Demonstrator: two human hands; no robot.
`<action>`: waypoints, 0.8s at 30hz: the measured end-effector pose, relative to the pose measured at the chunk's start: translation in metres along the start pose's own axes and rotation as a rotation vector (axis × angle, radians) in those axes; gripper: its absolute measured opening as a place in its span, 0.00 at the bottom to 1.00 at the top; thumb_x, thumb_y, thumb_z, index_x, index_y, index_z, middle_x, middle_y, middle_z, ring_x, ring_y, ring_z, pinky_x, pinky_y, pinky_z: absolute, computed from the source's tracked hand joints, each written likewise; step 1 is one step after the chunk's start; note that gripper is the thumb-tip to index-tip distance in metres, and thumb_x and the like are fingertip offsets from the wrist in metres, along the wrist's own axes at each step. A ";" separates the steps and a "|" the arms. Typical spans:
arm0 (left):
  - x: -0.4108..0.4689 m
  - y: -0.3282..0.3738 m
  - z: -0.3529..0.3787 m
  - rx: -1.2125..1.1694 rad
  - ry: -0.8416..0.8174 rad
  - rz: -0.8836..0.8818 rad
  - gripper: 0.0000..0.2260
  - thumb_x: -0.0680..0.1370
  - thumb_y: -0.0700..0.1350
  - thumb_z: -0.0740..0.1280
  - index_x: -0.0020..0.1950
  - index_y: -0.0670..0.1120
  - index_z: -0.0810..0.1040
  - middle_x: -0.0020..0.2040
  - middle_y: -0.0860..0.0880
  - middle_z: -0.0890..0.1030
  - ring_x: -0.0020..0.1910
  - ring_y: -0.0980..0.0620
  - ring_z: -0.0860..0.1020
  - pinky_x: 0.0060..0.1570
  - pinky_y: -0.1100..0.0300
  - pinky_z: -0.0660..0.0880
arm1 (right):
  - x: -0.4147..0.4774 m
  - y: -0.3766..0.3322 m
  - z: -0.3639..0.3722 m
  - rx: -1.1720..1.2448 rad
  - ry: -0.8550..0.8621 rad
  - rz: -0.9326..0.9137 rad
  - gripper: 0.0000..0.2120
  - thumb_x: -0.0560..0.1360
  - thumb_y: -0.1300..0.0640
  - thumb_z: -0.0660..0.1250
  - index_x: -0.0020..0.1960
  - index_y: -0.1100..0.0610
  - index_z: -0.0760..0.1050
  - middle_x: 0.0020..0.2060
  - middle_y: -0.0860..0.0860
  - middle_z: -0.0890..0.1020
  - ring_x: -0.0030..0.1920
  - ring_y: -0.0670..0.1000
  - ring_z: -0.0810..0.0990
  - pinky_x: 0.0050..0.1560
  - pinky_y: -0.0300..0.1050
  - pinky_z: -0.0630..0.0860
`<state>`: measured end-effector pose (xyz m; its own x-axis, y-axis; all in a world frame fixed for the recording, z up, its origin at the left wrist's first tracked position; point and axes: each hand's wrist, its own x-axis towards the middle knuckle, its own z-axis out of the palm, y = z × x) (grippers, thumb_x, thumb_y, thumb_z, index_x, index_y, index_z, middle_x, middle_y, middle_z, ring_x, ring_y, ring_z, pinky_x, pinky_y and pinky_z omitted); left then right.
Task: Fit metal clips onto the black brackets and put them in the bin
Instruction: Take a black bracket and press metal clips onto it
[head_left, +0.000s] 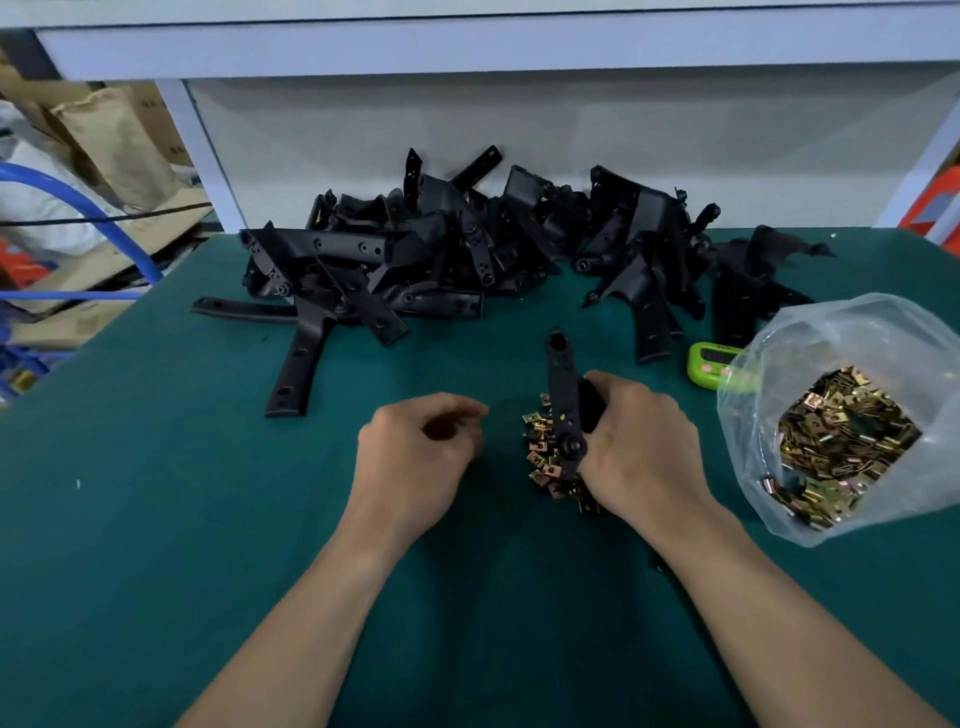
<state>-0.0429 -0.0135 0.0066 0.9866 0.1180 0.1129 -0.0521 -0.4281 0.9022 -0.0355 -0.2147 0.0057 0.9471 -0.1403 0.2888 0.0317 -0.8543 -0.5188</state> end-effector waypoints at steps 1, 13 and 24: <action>-0.003 0.000 0.002 0.070 -0.057 0.036 0.11 0.73 0.42 0.75 0.46 0.60 0.86 0.42 0.64 0.85 0.45 0.67 0.81 0.46 0.77 0.72 | 0.000 0.000 -0.001 0.004 0.004 0.007 0.08 0.72 0.49 0.65 0.36 0.48 0.70 0.25 0.45 0.76 0.28 0.47 0.74 0.30 0.44 0.66; 0.003 0.002 0.038 0.434 -0.174 0.320 0.12 0.78 0.44 0.72 0.61 0.54 0.84 0.50 0.57 0.79 0.53 0.53 0.74 0.55 0.57 0.72 | 0.002 0.003 -0.002 0.031 -0.071 0.023 0.06 0.70 0.52 0.60 0.34 0.50 0.70 0.25 0.45 0.75 0.28 0.49 0.74 0.29 0.42 0.63; -0.006 0.009 0.026 -0.075 -0.076 0.022 0.08 0.72 0.44 0.78 0.39 0.57 0.84 0.32 0.56 0.84 0.30 0.61 0.80 0.33 0.70 0.74 | -0.002 0.001 -0.007 0.035 -0.087 -0.028 0.04 0.68 0.51 0.60 0.37 0.49 0.72 0.26 0.46 0.76 0.28 0.48 0.73 0.29 0.42 0.64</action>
<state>-0.0452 -0.0412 0.0033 0.9938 0.0396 0.1035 -0.0823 -0.3615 0.9287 -0.0397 -0.2191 0.0098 0.9697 -0.0711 0.2339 0.0686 -0.8393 -0.5393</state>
